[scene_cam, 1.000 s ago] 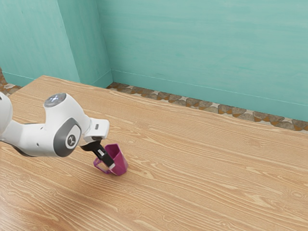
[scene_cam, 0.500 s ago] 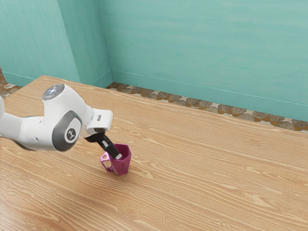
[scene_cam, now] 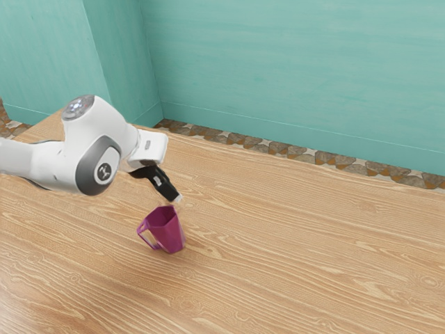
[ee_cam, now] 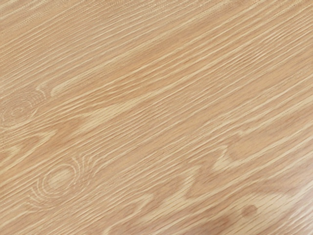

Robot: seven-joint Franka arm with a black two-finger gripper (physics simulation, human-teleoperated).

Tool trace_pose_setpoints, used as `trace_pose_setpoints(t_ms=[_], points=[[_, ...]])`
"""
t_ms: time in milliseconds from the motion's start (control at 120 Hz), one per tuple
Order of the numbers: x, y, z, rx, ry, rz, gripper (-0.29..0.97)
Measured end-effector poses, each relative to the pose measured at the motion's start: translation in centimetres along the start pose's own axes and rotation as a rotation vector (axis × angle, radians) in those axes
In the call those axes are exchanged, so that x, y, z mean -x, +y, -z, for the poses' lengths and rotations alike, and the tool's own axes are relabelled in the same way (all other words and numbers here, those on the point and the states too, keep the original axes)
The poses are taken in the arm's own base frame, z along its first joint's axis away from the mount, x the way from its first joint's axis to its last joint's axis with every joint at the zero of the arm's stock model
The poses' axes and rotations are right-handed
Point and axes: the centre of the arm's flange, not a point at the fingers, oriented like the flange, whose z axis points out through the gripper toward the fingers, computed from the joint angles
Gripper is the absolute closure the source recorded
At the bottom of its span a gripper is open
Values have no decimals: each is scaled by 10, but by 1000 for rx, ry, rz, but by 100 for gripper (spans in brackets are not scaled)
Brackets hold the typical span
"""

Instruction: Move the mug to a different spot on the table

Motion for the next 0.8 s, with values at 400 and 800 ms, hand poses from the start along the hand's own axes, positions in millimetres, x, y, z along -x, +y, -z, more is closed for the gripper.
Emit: trace_pose_setpoints(t_ms=[400, 800], points=[[-116, -27, 87, -99, -61, -147, 0], [-178, -45, 95, -119, -293, -20, 0]])
